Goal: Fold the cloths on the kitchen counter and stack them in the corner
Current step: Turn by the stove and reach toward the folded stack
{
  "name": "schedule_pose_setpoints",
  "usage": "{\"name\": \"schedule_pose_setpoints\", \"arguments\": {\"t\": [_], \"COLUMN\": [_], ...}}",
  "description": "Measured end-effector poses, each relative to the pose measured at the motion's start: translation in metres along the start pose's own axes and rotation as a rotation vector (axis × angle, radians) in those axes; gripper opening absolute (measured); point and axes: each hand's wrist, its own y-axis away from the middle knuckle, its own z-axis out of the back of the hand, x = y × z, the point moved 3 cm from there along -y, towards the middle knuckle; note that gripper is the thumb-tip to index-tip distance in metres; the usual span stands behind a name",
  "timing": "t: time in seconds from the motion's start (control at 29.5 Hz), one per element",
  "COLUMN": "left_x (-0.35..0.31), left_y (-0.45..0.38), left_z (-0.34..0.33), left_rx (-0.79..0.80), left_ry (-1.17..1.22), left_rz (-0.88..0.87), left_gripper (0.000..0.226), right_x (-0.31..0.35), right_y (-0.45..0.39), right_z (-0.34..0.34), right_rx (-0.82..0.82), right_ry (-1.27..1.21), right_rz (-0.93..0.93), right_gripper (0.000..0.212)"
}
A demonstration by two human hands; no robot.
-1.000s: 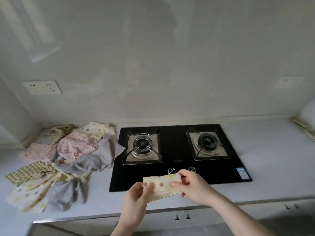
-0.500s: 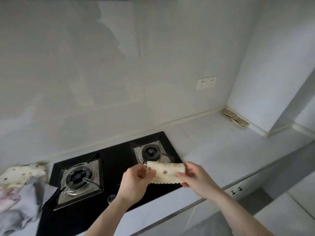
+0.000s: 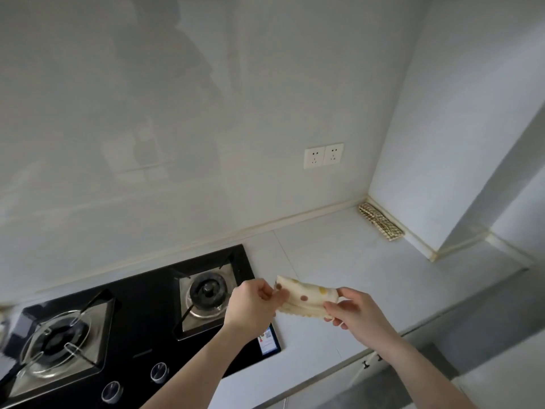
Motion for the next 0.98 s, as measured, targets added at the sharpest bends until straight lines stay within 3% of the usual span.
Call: {"name": "schedule_pose_setpoints", "arguments": {"t": [0.37,0.51,0.71,0.85,0.98], "left_x": [-0.013,-0.018,-0.036,-0.052,-0.069], "left_y": [-0.082,-0.113,-0.153,-0.173,-0.198], "left_z": [-0.017,-0.032,-0.082,-0.121,-0.143], "left_rx": [0.135,0.184,0.2,0.242,0.217], "left_ry": [-0.147,-0.159,-0.177,-0.192,-0.227], "left_rz": [-0.043,-0.004,0.023,0.044,0.044], "left_gripper": [0.01,0.006,0.002,0.004,0.006], "right_x": [-0.04,-0.094,-0.197,-0.251,-0.266], "right_y": [-0.072,-0.111,-0.175,-0.204,-0.232], "right_z": [0.039,0.063,0.103,0.135,0.177], "right_rx": [-0.235,-0.388,-0.478,-0.505,-0.585], "right_ry": [-0.237,-0.447,-0.47,-0.431,-0.439], "right_rz": [-0.183,-0.369,-0.658,-0.739,-0.751], "right_gripper": [0.008,0.006,0.014,0.018,0.016]}}
